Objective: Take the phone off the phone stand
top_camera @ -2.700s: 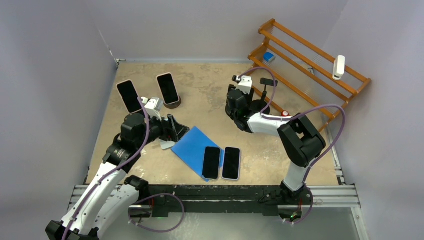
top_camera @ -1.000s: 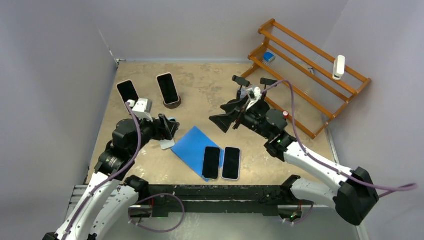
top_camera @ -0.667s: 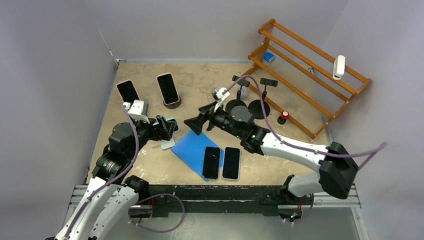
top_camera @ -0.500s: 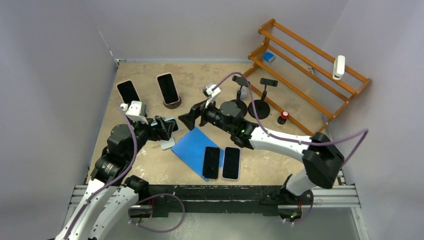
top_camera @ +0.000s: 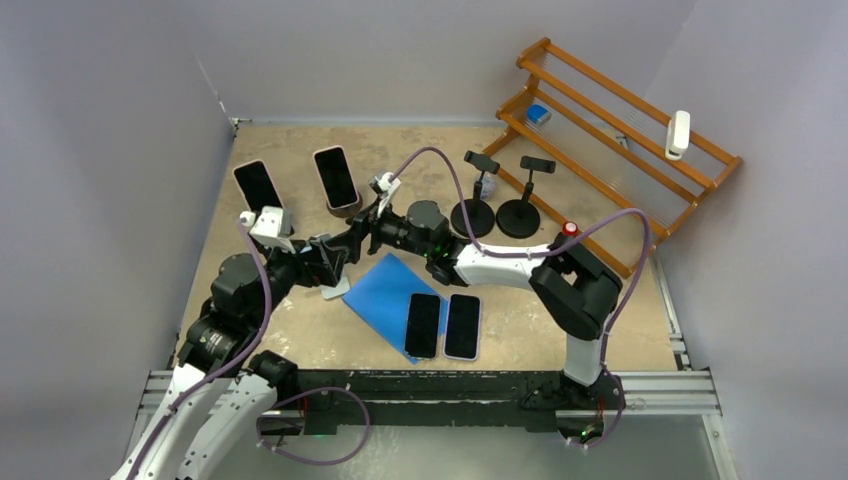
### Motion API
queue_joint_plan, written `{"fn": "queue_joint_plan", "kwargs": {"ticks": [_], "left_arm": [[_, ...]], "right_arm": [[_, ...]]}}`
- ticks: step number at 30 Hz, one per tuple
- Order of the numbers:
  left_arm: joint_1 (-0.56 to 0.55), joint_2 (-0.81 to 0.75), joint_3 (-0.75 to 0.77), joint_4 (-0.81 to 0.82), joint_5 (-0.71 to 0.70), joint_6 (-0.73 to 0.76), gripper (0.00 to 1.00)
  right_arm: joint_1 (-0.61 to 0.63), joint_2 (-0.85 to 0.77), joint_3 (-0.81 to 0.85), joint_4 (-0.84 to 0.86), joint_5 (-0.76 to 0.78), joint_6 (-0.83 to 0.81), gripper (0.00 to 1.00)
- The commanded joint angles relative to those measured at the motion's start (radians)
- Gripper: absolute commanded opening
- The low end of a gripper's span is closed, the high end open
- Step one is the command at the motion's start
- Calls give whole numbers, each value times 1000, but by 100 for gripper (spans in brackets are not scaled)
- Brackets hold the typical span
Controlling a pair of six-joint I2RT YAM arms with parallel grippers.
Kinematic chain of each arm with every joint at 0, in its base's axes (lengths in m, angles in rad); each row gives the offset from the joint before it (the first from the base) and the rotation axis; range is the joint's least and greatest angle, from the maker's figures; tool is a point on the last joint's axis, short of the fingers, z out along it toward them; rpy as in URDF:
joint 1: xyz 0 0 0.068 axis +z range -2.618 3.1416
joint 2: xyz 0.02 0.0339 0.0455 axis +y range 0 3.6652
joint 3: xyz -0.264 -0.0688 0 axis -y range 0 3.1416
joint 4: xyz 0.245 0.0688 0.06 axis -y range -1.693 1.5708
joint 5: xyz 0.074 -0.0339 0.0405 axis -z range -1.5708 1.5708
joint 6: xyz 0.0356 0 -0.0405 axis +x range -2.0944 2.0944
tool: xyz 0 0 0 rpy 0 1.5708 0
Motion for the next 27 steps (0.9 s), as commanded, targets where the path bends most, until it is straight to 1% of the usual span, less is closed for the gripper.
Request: {"fn": "queue_joint_plan", "kwargs": {"ticks": [1, 6, 12, 20, 24, 27], "left_arm": [[-11, -16, 23, 16, 32, 30, 98], [-14, -22, 23, 19, 47, 36, 98], [-16, -20, 21, 21, 74, 42, 96], [-16, -18, 18, 21, 79, 46, 95], [-15, -10, 18, 24, 88, 49, 94], [-15, -5, 17, 25, 95, 49, 94]], "right_arm": [[-1, 14, 88, 38, -69, -43, 89], [-1, 68, 155, -55, -74, -113, 85], [-1, 105, 171, -87, -108, -135, 81], [-1, 159, 178, -78, -160, -143, 78], [-1, 165, 148, -65, -170, -135, 79], [-2, 156, 123, -54, -143, -146, 82]]}}
